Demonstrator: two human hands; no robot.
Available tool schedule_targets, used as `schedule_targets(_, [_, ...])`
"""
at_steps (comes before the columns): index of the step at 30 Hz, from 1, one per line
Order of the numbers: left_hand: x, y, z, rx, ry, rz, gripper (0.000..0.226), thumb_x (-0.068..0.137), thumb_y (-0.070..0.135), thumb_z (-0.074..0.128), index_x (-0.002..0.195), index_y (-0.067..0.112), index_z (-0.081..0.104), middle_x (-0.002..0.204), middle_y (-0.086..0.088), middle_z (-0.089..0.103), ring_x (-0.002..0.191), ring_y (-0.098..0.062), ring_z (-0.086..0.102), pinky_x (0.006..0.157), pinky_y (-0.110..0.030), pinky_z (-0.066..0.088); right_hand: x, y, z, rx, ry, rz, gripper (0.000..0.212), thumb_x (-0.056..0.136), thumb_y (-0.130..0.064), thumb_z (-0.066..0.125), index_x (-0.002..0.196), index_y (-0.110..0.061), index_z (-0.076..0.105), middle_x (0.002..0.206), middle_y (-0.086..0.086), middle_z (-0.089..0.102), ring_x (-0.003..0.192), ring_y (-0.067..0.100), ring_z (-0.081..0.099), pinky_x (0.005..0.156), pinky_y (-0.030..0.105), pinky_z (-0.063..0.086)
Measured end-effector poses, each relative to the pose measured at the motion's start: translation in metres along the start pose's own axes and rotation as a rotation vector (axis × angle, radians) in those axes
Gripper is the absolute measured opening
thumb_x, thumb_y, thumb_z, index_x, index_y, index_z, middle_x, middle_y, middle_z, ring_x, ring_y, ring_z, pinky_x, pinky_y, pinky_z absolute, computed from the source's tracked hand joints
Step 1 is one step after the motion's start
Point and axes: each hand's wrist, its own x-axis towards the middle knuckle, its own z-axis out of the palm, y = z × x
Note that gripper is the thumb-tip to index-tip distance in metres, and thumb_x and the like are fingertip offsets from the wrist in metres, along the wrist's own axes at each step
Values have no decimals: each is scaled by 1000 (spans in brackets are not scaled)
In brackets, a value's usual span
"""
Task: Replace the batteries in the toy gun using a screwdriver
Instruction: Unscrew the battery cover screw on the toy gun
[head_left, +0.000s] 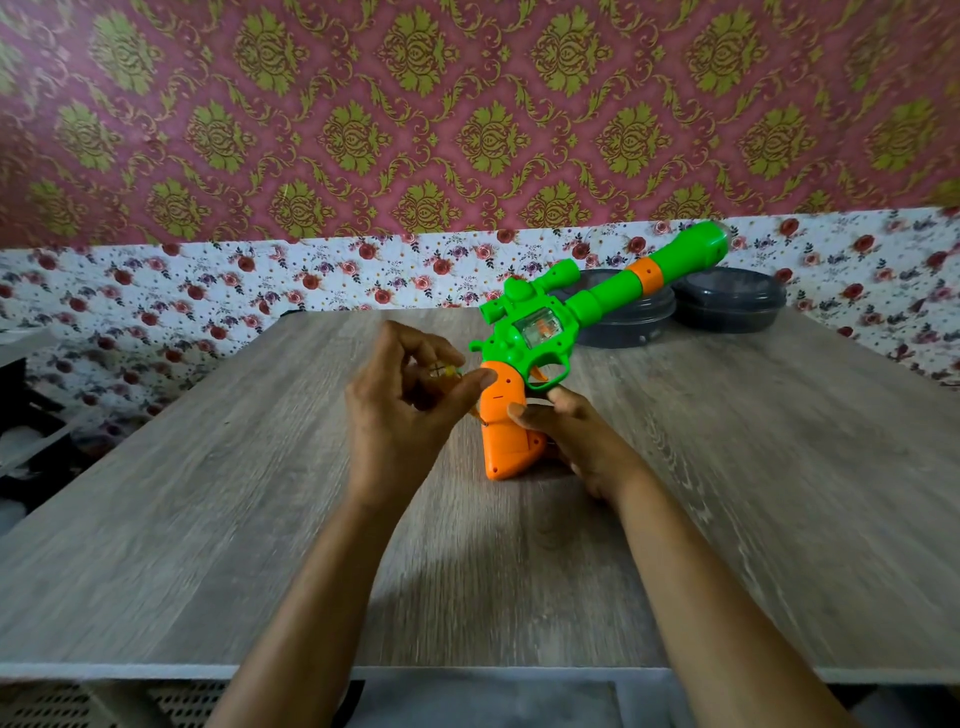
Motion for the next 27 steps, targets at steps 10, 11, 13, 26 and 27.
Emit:
schedule_targets(10, [-2,4,-1,-83,-168,-28,20,86,27,56,105,32,54,90,-2,65,58,-13,65,53,-28,52,2,1,-1,-3,10,20,39,85,-16,62,124,-14,53,117,9,65,102,20,63,87,35,52])
schedule_targets(11, [-2,4,-1,-89,-187,-25,23,86,24,52,109,29,54,92,-7,64,61,-12,66,56,-26,53,2,1,-1,-3,8,18,37,86,-15,61,122,-14,54,114,8,65,99,18,64,84,32,53])
schedule_targets(13, [-2,4,1,-77,-193,-11,30,87,20,48,114,30,53,95,-9,63,64,-12,67,59,-25,54,2,2,-1,-11,5,21,36,84,-18,63,119,-17,54,109,4,67,96,15,64,82,30,53])
schedule_targets(26, [2,-2,-1,45,18,38,41,72,33,74,90,49,41,88,11,59,76,-6,59,59,-20,47,4,5,-2,-11,19,18,57,67,-30,64,122,-17,56,118,8,66,108,22,63,95,41,50])
schedule_targets(27, [1,-2,0,30,13,35,43,72,32,74,90,51,40,85,14,60,75,-7,61,59,-21,48,4,4,-2,-16,16,16,56,67,-31,64,121,-18,56,118,8,66,107,22,63,94,41,50])
